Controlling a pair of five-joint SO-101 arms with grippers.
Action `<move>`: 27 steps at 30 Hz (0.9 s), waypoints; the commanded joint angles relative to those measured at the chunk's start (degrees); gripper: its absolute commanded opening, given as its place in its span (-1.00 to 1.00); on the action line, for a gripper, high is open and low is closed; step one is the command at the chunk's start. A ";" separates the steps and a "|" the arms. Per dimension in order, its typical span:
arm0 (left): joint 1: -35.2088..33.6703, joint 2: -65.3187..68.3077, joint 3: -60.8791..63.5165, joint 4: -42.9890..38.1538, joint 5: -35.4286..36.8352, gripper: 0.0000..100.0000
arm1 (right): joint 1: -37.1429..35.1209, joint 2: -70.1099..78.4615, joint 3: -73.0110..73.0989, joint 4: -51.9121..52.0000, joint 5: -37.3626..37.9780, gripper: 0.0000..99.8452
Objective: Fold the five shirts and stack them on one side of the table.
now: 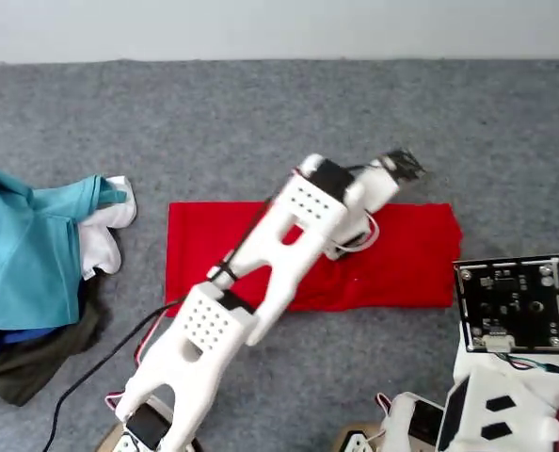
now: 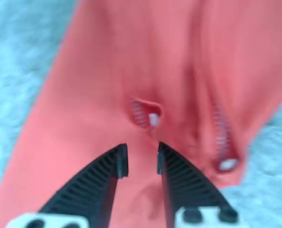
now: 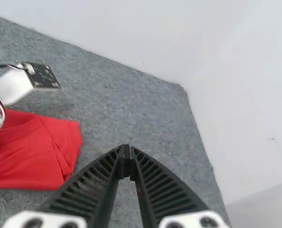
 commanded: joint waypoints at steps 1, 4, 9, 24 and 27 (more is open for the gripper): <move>-2.64 0.09 -0.66 -0.97 -0.18 -0.79 | 0.40 0.13 -1.41 1.54 -0.44 -0.97; -4.04 0.35 -0.75 -0.88 -0.18 -0.79 | 0.40 0.13 -1.41 1.54 -0.44 -0.97; -2.46 -1.67 -3.91 2.55 0.26 -0.79 | 0.40 0.04 -1.41 1.63 -0.44 -0.97; 12.13 -10.02 6.73 1.14 0.18 -0.78 | 0.40 0.04 -1.41 1.71 -0.44 -0.97; 9.67 -10.02 10.59 -1.41 -0.09 -0.78 | 0.40 0.04 -1.41 1.71 -0.44 -0.97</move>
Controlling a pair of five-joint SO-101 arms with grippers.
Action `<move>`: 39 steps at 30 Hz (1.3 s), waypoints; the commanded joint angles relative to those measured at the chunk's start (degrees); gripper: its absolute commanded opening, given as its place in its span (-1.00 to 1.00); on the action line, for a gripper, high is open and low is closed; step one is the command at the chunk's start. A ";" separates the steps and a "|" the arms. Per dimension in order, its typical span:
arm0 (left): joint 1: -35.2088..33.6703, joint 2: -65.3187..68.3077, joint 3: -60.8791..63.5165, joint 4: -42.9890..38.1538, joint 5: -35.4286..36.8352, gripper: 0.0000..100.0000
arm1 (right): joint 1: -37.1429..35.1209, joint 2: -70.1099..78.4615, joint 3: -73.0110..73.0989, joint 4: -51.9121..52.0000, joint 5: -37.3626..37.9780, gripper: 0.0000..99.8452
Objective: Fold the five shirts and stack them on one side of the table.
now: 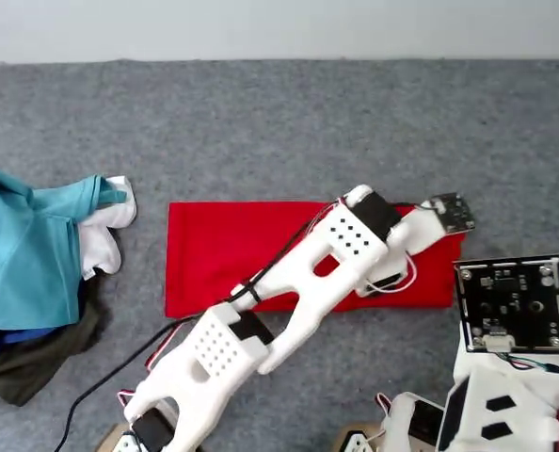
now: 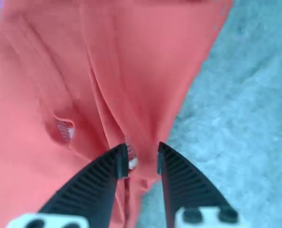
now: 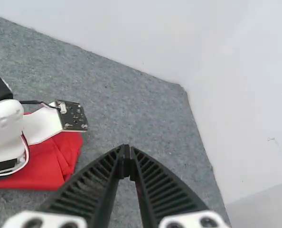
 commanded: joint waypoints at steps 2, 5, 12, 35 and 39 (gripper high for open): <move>-3.96 -3.69 4.53 -4.57 -0.09 -0.78 | 0.40 0.04 -1.41 1.71 -0.44 -0.97; -7.12 -3.69 8.57 -8.70 -0.18 -0.78 | 0.40 0.04 -1.41 1.71 -0.44 -0.97; -10.29 -4.22 11.38 -11.69 -0.18 -0.78 | 0.40 0.04 -1.41 1.71 -0.44 -0.97; -22.24 -15.38 2.07 2.02 7.12 -0.60 | 0.48 0.04 -1.41 1.89 -0.35 -0.97; -29.01 -24.35 16.04 1.85 7.21 -0.57 | 0.48 0.04 -1.41 1.89 -0.35 -0.97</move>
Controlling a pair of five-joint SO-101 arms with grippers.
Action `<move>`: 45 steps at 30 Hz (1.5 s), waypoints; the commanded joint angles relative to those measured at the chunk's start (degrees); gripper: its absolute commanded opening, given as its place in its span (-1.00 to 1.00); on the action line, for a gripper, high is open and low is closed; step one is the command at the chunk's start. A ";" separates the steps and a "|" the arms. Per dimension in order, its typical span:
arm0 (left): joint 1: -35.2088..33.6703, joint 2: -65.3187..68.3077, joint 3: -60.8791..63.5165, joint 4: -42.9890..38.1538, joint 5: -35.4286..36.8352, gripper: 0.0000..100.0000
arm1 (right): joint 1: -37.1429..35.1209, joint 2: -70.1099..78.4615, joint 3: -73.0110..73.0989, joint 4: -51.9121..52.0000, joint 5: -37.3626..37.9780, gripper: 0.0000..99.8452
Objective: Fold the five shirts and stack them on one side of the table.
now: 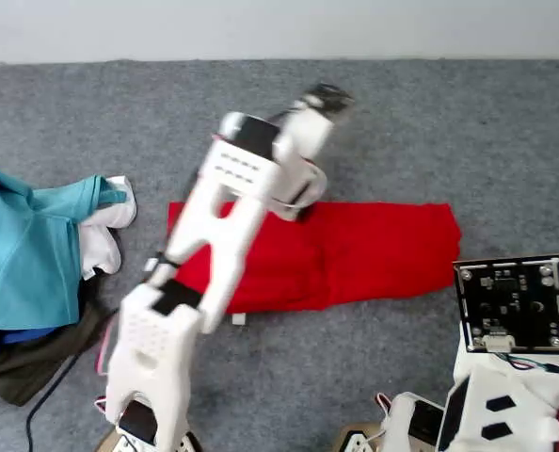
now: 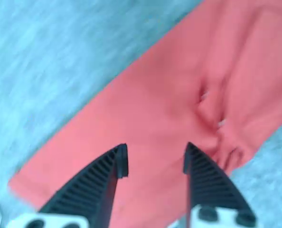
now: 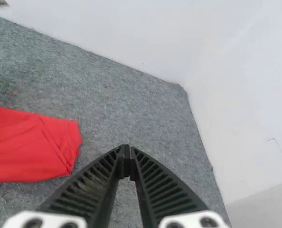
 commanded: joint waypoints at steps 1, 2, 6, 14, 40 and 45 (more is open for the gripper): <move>-6.42 -10.46 10.95 1.23 0.53 -0.57 | 0.48 0.04 -1.41 1.89 -0.35 -0.97; -8.62 -12.22 13.67 1.14 0.53 -0.57 | 0.48 0.04 -1.32 1.89 -0.35 -0.97; -17.85 -17.49 19.74 1.05 0.53 -0.57 | 0.48 0.04 -1.32 1.89 -0.35 -0.97; -29.01 -18.20 27.47 -1.85 0.53 -0.49 | 0.48 0.04 -1.32 1.98 -0.44 -0.97; -22.24 -3.78 42.68 -21.63 1.23 -0.85 | 0.57 0.04 -1.32 1.98 -0.44 -0.97; -20.40 -5.63 42.59 -19.78 1.49 -0.97 | 0.57 0.04 -1.58 1.98 -0.35 -0.97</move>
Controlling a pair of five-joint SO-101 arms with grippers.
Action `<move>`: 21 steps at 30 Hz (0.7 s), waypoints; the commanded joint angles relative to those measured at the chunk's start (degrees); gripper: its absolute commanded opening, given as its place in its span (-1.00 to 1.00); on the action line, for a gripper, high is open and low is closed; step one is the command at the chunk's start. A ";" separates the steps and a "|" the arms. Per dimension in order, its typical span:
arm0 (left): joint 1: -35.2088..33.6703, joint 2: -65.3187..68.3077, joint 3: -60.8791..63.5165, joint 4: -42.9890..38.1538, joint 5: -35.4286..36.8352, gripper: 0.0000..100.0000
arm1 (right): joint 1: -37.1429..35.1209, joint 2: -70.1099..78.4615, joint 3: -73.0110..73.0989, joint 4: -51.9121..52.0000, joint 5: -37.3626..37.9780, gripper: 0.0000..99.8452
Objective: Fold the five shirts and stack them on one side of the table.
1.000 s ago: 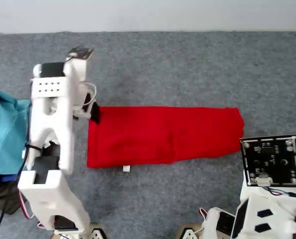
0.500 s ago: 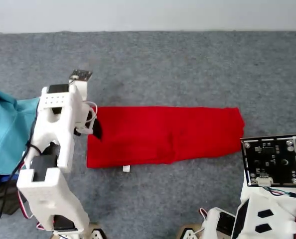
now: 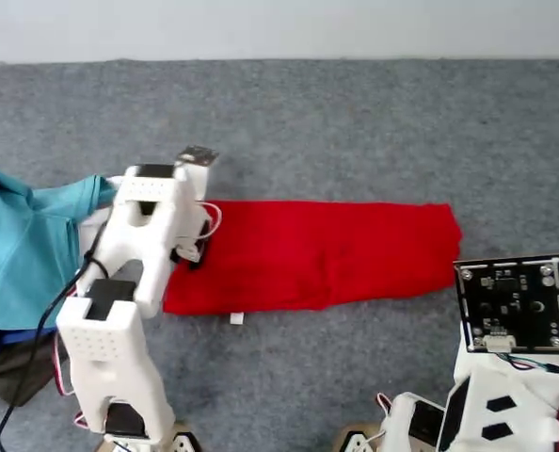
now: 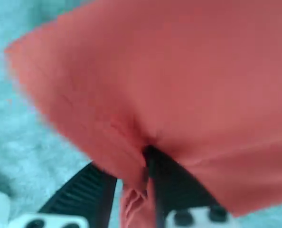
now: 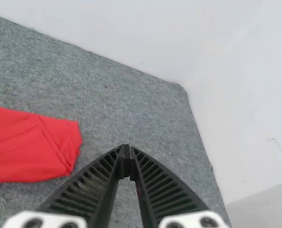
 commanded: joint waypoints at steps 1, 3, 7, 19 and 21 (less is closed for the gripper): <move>-0.18 -2.81 -1.19 1.32 0.70 -0.97 | 0.57 0.04 -1.58 1.89 -0.35 -0.97; -0.35 -6.51 -1.19 1.85 0.79 -0.97 | 0.57 0.04 -1.58 1.89 -0.35 -0.97; 0.88 -15.56 -2.33 4.22 0.79 -0.97 | 0.57 0.04 -1.58 1.80 -0.35 -0.97; 20.66 -19.96 -17.10 11.60 5.19 -0.97 | 0.57 0.04 -1.32 1.89 -0.35 -0.97; 23.82 -16.97 -21.23 10.99 7.56 -0.97 | 0.57 0.04 -1.32 1.89 -0.35 -0.97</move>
